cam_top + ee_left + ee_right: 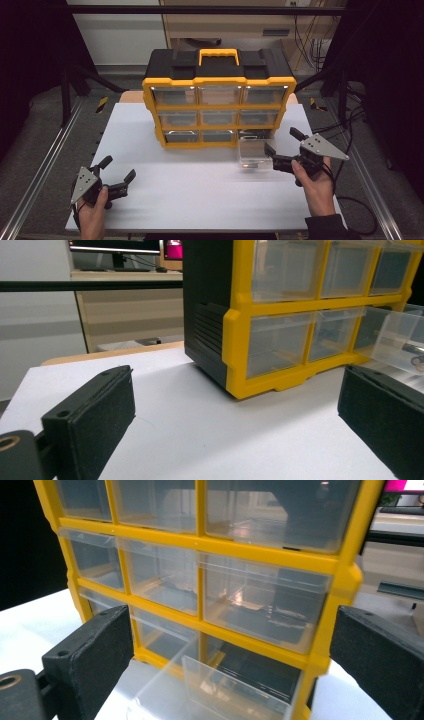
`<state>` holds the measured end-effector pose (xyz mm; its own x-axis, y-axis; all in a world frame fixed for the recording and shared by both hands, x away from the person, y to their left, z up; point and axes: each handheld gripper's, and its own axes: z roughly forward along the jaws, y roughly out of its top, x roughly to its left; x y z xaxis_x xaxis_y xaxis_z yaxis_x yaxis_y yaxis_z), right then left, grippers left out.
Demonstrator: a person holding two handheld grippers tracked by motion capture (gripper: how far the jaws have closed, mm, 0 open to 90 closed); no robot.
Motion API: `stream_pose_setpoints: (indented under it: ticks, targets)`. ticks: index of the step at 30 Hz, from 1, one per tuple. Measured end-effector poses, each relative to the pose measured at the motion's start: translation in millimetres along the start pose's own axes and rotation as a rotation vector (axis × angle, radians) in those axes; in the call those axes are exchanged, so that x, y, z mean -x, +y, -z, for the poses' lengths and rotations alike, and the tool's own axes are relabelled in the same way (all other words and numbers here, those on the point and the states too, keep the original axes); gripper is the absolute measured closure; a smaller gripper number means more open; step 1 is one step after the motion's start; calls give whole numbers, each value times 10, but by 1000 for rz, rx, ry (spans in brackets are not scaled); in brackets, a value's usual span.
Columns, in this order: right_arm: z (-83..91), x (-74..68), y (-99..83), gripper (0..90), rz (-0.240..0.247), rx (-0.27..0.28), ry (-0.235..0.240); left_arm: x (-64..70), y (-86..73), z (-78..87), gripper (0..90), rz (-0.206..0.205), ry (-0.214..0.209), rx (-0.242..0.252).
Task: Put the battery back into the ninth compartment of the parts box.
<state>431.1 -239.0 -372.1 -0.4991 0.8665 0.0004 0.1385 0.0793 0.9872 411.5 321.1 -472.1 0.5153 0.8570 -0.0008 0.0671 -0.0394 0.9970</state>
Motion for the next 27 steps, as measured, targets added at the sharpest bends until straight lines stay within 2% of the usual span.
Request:
stream_pose_setpoints:
  ticks: [7, 14, 27]
  targets:
    - [113, 49, -108, 25, -3, 1, -12, 22, -3, -13, 15, -8, -17, -10]
    - [202, 59, -239, 27, 12, -26, 4, 24, -9, -17, 15, -9, -22, -13]
    - [312, 136, -488, 46, -12, -43, 1, 28, -17, -27, 16, -20, -38, -18]
